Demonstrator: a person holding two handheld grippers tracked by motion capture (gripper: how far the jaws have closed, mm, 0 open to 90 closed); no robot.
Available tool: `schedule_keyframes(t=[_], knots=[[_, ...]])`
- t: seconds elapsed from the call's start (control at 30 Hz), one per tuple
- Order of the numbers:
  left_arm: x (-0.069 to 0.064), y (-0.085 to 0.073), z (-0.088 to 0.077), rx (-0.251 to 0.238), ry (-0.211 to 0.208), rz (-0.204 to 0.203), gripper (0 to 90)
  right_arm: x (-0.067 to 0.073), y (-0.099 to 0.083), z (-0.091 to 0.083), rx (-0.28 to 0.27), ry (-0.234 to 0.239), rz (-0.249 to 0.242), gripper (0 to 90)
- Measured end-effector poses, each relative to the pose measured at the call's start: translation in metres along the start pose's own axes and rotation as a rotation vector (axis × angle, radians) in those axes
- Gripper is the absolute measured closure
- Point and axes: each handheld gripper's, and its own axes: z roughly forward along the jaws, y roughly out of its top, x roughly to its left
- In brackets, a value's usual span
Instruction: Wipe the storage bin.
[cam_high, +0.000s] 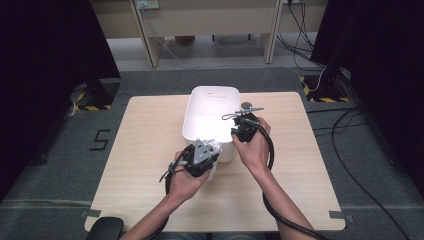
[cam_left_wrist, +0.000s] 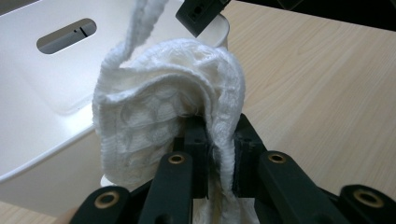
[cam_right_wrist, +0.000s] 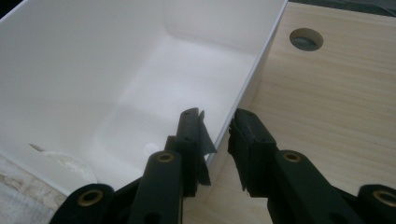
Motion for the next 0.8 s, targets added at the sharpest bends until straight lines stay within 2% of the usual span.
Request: schedule_keyframes(t=[0.07, 0.8], knots=[[0.001, 0.000, 0.002, -0.002, -0.006, -0.013, 79.4, 0.000, 0.000, 0.000, -0.003, -0.001, 0.004, 73.3], [-0.009, 0.004, 0.024, 0.050, -0.031, 0.016, 79.4, 0.003, -0.001, 0.000, -0.011, -0.006, 0.011, 73.9]])
